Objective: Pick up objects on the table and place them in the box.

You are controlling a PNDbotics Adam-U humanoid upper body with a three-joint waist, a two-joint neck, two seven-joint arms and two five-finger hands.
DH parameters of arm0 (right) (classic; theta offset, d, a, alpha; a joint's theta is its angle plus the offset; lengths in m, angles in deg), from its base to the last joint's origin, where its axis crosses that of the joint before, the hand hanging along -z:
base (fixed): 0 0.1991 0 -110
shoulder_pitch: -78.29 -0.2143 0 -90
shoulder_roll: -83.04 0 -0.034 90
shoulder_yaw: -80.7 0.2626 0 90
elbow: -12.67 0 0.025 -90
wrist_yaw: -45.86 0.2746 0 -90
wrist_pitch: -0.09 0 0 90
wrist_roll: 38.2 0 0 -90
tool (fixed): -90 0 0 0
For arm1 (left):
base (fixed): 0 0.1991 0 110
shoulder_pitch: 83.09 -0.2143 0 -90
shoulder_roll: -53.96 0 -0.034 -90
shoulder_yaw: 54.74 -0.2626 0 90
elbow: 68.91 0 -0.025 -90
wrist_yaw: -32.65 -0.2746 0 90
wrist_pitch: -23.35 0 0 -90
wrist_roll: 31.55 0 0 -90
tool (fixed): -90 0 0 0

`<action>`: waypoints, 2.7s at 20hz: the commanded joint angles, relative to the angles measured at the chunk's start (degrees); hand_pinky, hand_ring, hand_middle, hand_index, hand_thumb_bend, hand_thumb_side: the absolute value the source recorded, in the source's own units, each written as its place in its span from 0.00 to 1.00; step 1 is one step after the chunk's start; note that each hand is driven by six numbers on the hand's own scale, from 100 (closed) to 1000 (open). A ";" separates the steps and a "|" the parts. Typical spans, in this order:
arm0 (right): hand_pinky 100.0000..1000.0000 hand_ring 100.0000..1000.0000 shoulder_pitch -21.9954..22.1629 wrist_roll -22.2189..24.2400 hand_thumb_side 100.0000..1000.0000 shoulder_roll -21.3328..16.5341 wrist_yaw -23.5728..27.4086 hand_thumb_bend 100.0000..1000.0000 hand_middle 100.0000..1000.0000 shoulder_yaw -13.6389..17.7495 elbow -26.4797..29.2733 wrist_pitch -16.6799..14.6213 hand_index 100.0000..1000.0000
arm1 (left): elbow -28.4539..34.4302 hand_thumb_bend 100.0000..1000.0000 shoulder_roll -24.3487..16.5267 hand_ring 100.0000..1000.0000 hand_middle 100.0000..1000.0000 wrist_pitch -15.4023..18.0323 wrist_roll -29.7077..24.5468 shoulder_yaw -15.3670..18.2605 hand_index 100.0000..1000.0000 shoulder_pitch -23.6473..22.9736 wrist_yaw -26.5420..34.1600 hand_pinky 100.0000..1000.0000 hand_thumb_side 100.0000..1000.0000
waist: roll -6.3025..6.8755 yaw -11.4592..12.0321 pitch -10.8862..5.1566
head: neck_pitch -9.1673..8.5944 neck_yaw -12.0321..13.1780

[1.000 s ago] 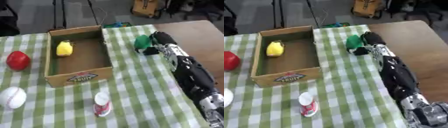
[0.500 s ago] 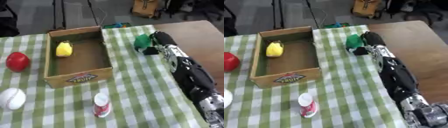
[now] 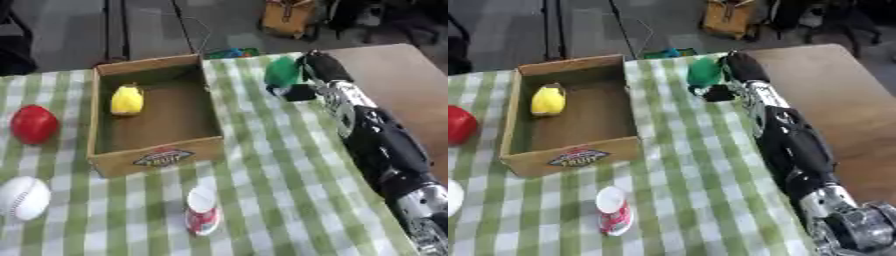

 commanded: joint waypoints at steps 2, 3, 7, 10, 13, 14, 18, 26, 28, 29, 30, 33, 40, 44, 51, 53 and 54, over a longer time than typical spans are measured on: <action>0.75 0.66 -1.97 0.13 0.67 -1.96 1.54 0.26 0.27 -0.68 2.48 -0.93 0.37 | 0.81 0.00 -0.58 0.58 0.63 -0.25 -0.10 0.26 0.69 0.35 0.30 0.38 0.99 | -0.20 -0.10 -1.87 | 0.29 -0.09; 0.75 0.66 -2.27 0.18 0.68 -1.99 1.81 0.26 0.27 -0.96 2.89 -1.30 0.37 | 0.81 0.00 -0.60 0.58 0.63 -0.27 -0.10 0.27 0.69 0.35 0.36 0.38 0.98 | -0.25 -0.10 -2.02 | 0.37 -0.09; 0.75 0.66 -3.67 0.72 0.70 -2.04 3.07 0.25 0.27 -2.53 4.77 -3.39 0.37 | 0.81 0.00 -0.68 0.58 0.63 -0.37 -0.09 0.26 0.69 0.33 0.57 0.38 0.98 | -0.49 -0.07 -2.45 | 0.74 -0.21; 0.75 0.66 -4.76 1.40 0.70 -1.87 4.14 0.24 0.27 -3.70 6.00 -4.85 0.37 | 0.81 0.00 -0.71 0.58 0.63 -0.48 -0.15 0.21 0.69 0.31 0.69 0.38 0.98 | -0.66 0.04 -2.71 | 0.93 -0.35; 0.75 0.66 -6.35 2.05 0.72 -1.19 5.02 0.23 0.27 -4.74 6.86 -6.00 0.37 | 0.81 0.00 -0.75 0.58 0.63 -0.59 -0.19 0.15 0.69 0.28 0.87 0.38 0.98 | -0.92 0.35 -3.08 | 1.18 -0.69; 0.75 0.66 -6.99 2.21 0.72 -0.82 5.30 0.23 0.27 -4.94 7.03 -6.21 0.37 | 0.81 0.00 -0.75 0.58 0.63 -0.64 -0.22 0.11 0.69 0.27 0.93 0.38 0.98 | -1.01 0.44 -3.19 | 1.24 -0.79; 0.75 0.65 -9.24 2.67 0.72 1.06 5.93 0.23 0.27 -5.51 7.50 -6.71 0.37 | 0.81 0.00 -0.72 0.58 0.63 -0.77 -0.36 -0.03 0.69 0.31 1.20 0.38 0.98 | -1.26 0.95 -3.45 | 1.32 -1.24; 0.74 0.65 -11.50 4.05 0.72 6.65 4.90 0.24 0.28 -5.85 7.93 -6.75 0.37 | 0.81 0.00 -0.43 0.58 0.63 -0.78 -0.90 -0.45 0.69 0.65 1.68 0.38 0.98 | -1.33 2.51 -3.20 | 1.18 -2.80; 0.75 0.65 -11.66 4.39 0.72 7.94 4.14 0.25 0.28 -5.88 7.80 -6.79 0.37 | 0.81 0.00 -0.34 0.58 0.63 -0.78 -1.05 -0.54 0.69 0.80 1.75 0.38 0.98 | -1.38 2.98 -3.07 | 1.13 -3.07; 0.75 0.65 -11.69 4.50 0.71 8.42 3.78 0.25 0.28 -5.83 7.72 -6.77 0.37 | 0.81 0.00 -0.30 0.58 0.63 -0.76 -1.10 -0.58 0.69 0.86 1.82 0.38 0.98 | -1.40 3.16 -3.01 | 1.12 -3.18; 0.75 0.65 -11.68 4.58 0.71 8.81 3.46 0.25 0.28 -5.76 7.67 -6.76 0.37 | 0.81 0.00 -0.27 0.58 0.63 -0.76 -1.14 -0.61 0.69 0.91 1.89 0.38 0.98 | -1.41 3.30 -2.97 | 1.11 -3.26; 0.75 0.65 -11.57 4.72 0.71 9.34 2.81 0.25 0.28 -5.65 7.59 -6.83 0.37 | 0.81 0.00 -0.22 0.58 0.63 -0.75 -1.24 -0.61 0.69 0.98 2.03 0.38 0.98 | -1.40 3.51 -2.85 | 1.06 -3.39; 0.75 0.65 -10.05 5.40 0.69 13.22 -0.27 0.25 0.27 -5.79 7.38 -7.13 0.36 | 0.81 0.00 0.13 0.58 0.63 -0.77 -1.57 -0.76 0.69 1.35 2.14 0.38 0.98 | -1.29 4.31 -2.22 | 0.74 -3.77; 0.75 0.65 -8.59 5.72 0.69 15.44 -1.80 0.25 0.27 -6.20 8.09 -7.55 0.36 | 0.81 0.00 0.25 0.58 0.63 -0.72 -1.67 -0.78 0.69 1.45 2.16 0.38 0.98 | -1.06 4.29 -2.00 | 0.34 -3.91; 0.75 0.65 -6.80 6.19 0.68 17.64 -4.47 0.25 0.28 -6.74 8.78 -8.20 0.37 | 0.81 0.00 0.38 0.58 0.63 -0.76 -1.82 -0.84 0.69 1.52 2.14 0.38 0.98 | -0.94 4.18 -1.85 | -0.18 -3.98; 0.75 0.65 -6.62 6.27 0.69 17.85 -4.93 0.27 0.28 -6.76 8.82 -8.37 0.37 | 0.81 0.00 0.38 0.58 0.63 -0.77 -1.82 -0.84 0.69 1.52 2.15 0.38 0.98 | -0.94 4.16 -1.84 | -0.24 -4.00; 0.77 0.73 -6.60 6.53 0.90 17.98 -5.29 0.59 0.41 -7.14 8.77 -8.67 0.51 | 0.81 0.00 0.37 0.58 0.63 -0.78 -1.85 -0.87 0.69 1.53 2.15 0.38 0.98 | -0.97 4.16 -1.83 | -0.24 -4.03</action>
